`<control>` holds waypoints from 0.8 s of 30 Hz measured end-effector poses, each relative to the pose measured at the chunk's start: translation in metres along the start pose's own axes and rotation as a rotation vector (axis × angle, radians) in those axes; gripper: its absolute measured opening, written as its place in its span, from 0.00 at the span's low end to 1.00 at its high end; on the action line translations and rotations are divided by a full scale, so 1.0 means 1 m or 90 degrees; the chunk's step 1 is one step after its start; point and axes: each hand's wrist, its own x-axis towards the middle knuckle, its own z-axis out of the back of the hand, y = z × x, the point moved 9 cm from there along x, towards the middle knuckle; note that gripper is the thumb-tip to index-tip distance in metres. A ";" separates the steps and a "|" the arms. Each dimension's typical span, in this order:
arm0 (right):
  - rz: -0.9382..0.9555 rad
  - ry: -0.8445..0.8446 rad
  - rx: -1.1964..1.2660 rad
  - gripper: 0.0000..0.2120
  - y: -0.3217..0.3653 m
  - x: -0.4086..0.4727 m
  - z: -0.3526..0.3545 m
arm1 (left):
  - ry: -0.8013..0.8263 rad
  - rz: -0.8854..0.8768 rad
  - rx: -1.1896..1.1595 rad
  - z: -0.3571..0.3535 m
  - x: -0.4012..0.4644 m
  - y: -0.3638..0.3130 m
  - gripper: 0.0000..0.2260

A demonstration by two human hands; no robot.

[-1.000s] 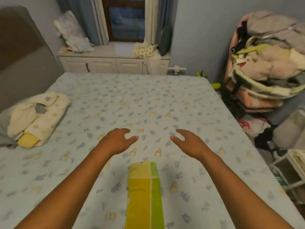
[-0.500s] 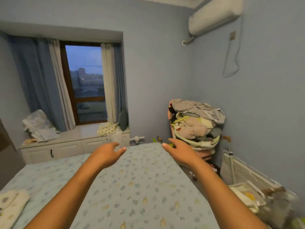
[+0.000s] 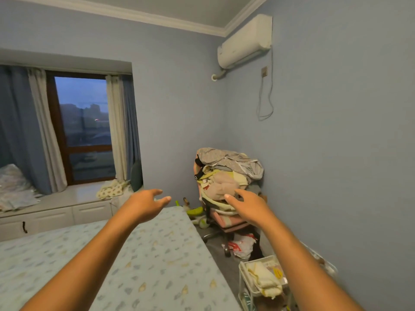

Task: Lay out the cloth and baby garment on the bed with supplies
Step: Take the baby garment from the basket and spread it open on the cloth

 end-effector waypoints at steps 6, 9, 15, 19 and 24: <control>0.018 0.002 -0.002 0.35 -0.068 0.040 0.037 | -0.014 0.022 0.000 -0.046 0.036 -0.054 0.29; 0.018 -0.006 -0.027 0.36 -0.103 0.068 0.048 | -0.025 0.013 0.005 -0.079 0.064 -0.083 0.29; -0.029 0.004 -0.031 0.36 -0.186 0.128 0.067 | 0.008 0.004 0.000 -0.151 0.120 -0.152 0.28; -0.036 0.009 -0.008 0.34 -0.241 0.163 0.081 | 0.005 0.009 -0.006 -0.190 0.149 -0.199 0.28; -0.010 0.016 0.001 0.35 -0.311 0.210 0.097 | -0.010 0.029 0.008 -0.246 0.172 -0.256 0.27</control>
